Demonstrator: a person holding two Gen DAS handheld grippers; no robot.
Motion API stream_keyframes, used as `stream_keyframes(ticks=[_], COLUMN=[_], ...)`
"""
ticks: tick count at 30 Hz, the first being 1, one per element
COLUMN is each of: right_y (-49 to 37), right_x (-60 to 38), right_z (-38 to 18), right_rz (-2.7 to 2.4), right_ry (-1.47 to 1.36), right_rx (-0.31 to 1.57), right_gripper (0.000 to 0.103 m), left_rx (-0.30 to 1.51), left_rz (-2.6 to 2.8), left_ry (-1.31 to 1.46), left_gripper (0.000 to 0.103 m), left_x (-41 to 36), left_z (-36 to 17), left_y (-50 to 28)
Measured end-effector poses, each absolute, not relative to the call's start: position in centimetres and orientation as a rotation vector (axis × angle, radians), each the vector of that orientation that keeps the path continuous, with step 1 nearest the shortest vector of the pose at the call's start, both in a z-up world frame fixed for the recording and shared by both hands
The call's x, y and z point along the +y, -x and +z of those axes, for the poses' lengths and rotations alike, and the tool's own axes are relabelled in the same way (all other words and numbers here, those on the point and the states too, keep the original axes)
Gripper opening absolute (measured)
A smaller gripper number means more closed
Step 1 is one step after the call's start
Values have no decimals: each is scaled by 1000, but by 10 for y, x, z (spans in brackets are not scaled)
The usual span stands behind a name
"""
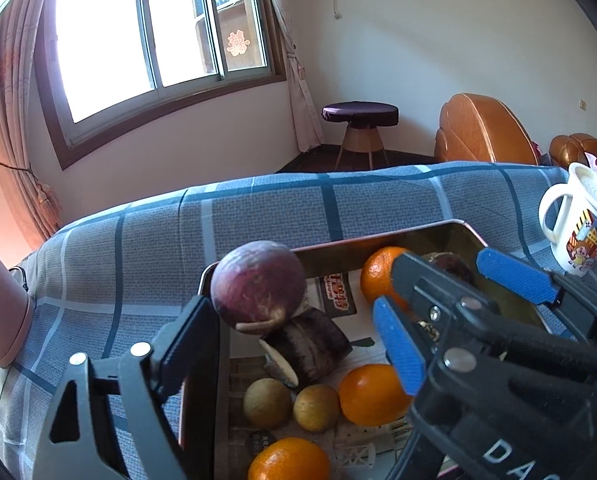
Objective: Organize fruits
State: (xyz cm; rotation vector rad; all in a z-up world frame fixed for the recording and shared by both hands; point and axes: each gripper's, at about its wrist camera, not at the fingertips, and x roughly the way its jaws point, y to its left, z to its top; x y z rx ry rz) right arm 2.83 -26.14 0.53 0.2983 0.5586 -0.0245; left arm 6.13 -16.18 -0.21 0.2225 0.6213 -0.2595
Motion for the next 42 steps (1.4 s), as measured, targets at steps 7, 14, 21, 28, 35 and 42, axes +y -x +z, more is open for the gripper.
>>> stream_keyframes(ticks=[7, 14, 21, 28, 35, 42], right_y=[-6, 9, 24, 41, 66, 90], right_x=[-275, -269, -255, -247, -235, -231], right_z=[18, 23, 31, 31, 34, 37], right_rz=[-125, -221, -255, -263, -272, -285], right_ry=[-329, -244, -173, -150, -110, -105], right_rx=[433, 325, 263, 258, 230, 195], right_gripper=[77, 78, 79, 79, 79, 79], left_rx=[640, 560, 520, 459, 410, 358], left_rz=[-284, -256, -219, -180, -164, -168], left_ry=[-180, -103, -117, -100, -102, -96], left_gripper=[103, 103, 103, 103, 103, 103], left_x=[-157, -138, -129, -114, -104, -97], left_z=[-1, 11, 9, 14, 18, 21], left_y=[-60, -47, -34, -14, 8, 31])
